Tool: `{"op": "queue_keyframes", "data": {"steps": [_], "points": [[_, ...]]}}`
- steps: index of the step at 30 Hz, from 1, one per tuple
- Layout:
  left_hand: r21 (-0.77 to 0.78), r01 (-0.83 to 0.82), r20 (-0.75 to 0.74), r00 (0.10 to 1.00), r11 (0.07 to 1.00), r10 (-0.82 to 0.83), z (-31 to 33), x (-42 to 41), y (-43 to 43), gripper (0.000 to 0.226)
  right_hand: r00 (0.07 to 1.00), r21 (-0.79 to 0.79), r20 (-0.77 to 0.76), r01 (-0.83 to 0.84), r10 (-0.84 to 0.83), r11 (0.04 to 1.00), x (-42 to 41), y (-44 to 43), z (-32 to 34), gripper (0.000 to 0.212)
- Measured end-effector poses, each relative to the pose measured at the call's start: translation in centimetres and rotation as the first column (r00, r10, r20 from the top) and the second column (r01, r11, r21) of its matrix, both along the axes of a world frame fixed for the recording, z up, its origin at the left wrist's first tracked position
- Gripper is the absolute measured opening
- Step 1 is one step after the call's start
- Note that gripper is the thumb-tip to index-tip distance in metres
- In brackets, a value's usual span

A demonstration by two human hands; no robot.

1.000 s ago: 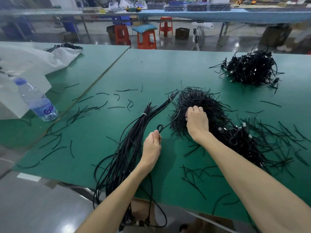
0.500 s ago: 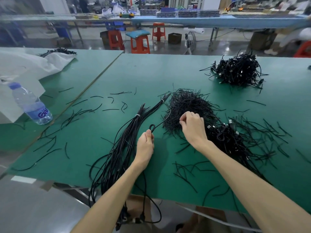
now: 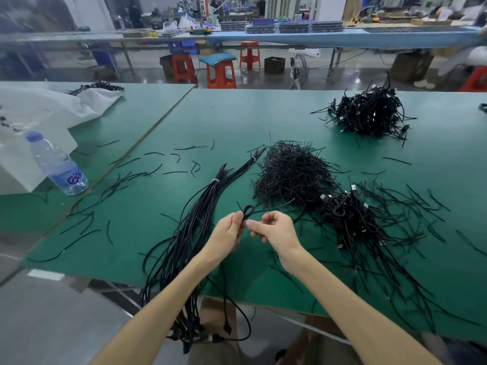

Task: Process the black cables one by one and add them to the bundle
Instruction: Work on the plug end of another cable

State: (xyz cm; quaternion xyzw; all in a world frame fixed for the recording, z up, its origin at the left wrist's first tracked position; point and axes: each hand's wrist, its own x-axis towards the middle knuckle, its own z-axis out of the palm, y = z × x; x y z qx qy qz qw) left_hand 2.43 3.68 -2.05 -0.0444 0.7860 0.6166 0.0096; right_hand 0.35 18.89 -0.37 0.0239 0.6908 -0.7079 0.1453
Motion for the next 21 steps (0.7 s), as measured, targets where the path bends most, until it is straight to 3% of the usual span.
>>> {"op": "queue_keyframes", "data": {"steps": [8,11,14,18,21], "points": [[-0.047,0.007,-0.052,0.999,0.999,-0.009,0.7,1.6,0.9,0.041,0.997,-0.06,0.078,0.002,0.002,0.998,1.6,0.2,0.8,0.04],[0.074,0.019,0.037,0.999,0.997,-0.022,0.9,2.0,0.8,0.041,0.998,-0.093,0.042,-0.046,0.05,0.995,2.0,0.9,1.3,0.044],[0.229,0.117,0.144,0.978,0.966,-0.153,1.5,2.5,0.4,0.042,0.983,-0.131,-0.048,-0.183,0.178,0.974,2.4,1.9,1.9,0.047],[0.275,0.269,0.203,0.922,0.923,-0.33,2.6,2.8,-0.6,0.037,0.895,0.019,-0.189,-0.409,0.405,0.913,2.4,3.5,2.6,0.057],[0.232,0.316,0.21,0.907,0.92,-0.364,3.2,3.1,-0.7,0.039,0.847,0.142,-0.2,-0.472,0.493,0.87,2.1,3.9,3.1,0.04]]}}
